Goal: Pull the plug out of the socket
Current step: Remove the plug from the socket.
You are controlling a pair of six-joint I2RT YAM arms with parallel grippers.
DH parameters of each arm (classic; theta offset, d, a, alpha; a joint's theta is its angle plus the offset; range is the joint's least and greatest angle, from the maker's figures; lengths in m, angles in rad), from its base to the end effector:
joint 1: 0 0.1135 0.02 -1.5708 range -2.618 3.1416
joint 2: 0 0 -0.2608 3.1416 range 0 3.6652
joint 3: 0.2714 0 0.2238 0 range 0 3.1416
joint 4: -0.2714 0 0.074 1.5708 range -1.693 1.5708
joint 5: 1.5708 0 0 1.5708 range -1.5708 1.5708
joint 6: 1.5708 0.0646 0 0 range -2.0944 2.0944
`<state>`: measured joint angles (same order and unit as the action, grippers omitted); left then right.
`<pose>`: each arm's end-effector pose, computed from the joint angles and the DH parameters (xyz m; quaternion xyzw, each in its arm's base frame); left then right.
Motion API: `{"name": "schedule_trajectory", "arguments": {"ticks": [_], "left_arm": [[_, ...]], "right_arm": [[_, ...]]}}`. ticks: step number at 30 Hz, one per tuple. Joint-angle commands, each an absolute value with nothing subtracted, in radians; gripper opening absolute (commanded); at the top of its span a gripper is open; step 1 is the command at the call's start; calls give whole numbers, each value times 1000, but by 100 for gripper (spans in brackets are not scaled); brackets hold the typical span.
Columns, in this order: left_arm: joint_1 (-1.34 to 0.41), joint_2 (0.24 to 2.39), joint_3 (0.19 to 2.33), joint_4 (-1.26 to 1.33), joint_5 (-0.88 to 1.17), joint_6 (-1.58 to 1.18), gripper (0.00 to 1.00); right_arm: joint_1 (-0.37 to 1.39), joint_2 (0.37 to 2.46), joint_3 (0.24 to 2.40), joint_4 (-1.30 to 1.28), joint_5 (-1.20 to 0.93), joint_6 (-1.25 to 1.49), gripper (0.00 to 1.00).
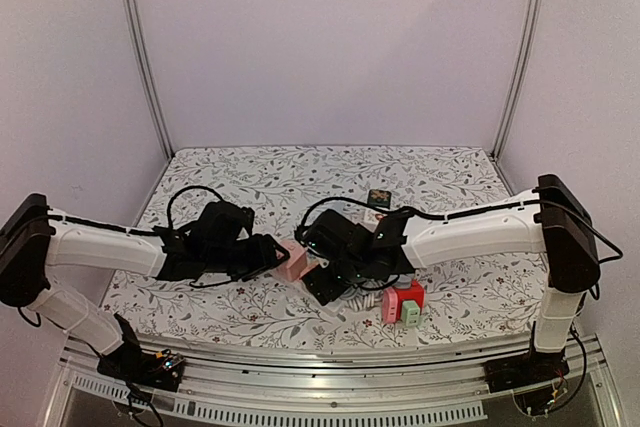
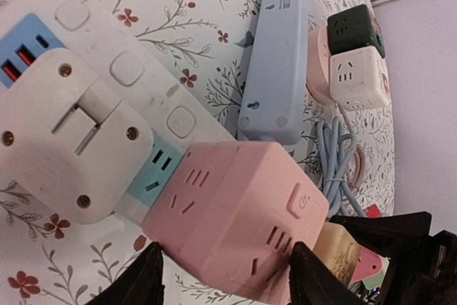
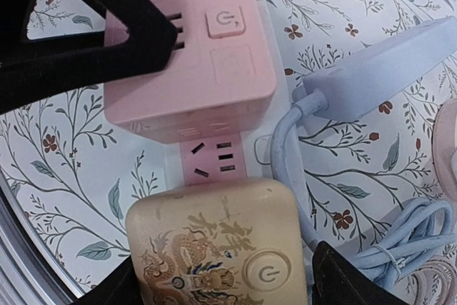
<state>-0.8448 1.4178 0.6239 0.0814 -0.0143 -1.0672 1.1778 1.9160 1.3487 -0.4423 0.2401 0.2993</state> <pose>0.1860 -0.2081 0.1690 -0.1039 0.9034 -0.3361 0.2453 0.1655 0.3591 0.1779 -0.3757 0.8775 0.1000 0.2808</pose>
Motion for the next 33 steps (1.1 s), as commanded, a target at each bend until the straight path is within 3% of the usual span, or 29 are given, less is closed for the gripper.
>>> {"name": "schedule_trajectory", "arguments": {"ticks": [1,5,11,15,22,33], "left_arm": [[-863,1445,640,111,-8,-1081,58],[-865,1468,638,113,-8,-1087,51],[-866,1492,636,112,-8,-1096,42],[-871,1500,635,103,-8,-1096,42],[-892,1506,637,43,-20,-1082,41],[-911,1517,663,-37,-30,-1066,40]], "right_arm": [[1169,1912,1375,-453,202,261,72],[1168,1929,1386,-459,204,241,68],[1167,1940,1398,-468,200,227,51],[1168,1942,1394,-464,195,236,45],[1155,1936,1374,-427,150,278,39],[1087,1871,1270,-295,13,372,37]]}}
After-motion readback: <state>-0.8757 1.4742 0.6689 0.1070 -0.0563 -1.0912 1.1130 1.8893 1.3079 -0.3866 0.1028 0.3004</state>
